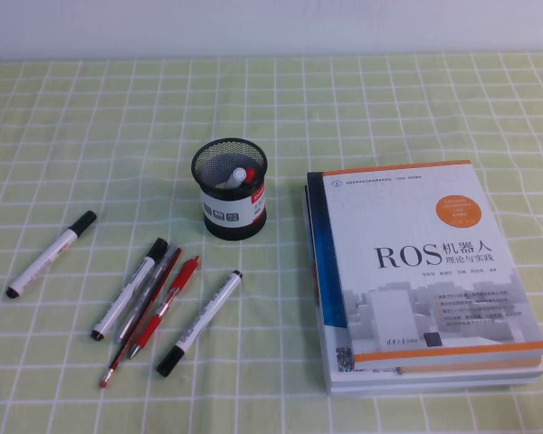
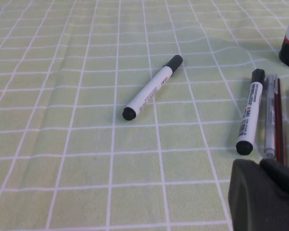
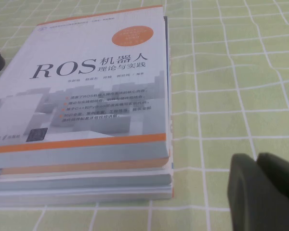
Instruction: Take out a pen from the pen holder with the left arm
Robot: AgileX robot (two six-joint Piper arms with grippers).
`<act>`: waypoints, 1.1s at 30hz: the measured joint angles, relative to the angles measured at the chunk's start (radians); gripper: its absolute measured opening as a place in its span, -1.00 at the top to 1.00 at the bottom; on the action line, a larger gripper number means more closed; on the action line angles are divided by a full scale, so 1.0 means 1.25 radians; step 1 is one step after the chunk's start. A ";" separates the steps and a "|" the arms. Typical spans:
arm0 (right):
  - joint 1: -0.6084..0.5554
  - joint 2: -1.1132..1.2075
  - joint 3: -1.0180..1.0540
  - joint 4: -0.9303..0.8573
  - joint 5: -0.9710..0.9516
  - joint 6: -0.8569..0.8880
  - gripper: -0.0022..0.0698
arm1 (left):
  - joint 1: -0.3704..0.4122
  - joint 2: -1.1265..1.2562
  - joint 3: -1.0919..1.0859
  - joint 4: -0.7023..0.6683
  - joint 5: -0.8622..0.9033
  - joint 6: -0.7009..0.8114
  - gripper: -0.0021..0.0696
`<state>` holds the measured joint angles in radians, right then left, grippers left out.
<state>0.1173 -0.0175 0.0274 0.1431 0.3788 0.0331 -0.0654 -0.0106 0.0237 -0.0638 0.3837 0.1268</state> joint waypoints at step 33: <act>0.000 0.000 0.000 0.000 0.000 0.000 0.97 | 0.000 0.000 0.000 -0.305 -0.180 -0.112 0.95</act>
<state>0.1173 -0.0175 0.0274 0.1431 0.3788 0.0331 -0.0654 -0.0106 0.0237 -0.4445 0.1582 -0.0133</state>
